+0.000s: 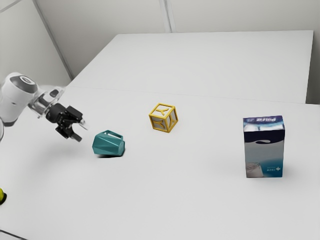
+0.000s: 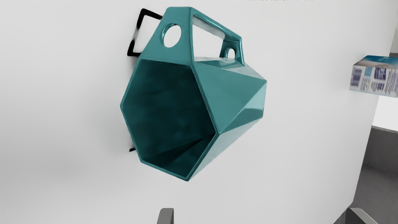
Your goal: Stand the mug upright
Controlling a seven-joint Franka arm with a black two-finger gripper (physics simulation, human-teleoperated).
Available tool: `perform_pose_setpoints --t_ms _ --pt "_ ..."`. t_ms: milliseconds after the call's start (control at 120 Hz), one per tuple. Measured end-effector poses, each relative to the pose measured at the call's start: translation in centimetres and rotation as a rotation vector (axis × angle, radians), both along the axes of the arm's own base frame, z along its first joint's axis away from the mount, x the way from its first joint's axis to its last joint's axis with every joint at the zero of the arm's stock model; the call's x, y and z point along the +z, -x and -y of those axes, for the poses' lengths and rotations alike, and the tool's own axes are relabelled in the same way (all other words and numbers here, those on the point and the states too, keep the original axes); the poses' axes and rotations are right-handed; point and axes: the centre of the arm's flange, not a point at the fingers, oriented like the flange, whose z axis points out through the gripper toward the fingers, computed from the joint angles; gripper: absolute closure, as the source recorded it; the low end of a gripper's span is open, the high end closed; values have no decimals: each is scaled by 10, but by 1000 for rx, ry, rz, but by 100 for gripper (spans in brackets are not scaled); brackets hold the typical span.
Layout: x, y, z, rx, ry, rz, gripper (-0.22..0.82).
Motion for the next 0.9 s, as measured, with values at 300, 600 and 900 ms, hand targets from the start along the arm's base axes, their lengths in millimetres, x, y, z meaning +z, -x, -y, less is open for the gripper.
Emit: perform_pose_setpoints --t_ms 300,600,900 --pt "-33 -4 11 75 83 49 0" --pt "-49 -17 24 106 122 89 0" --pt "-55 -21 30 104 131 99 46"
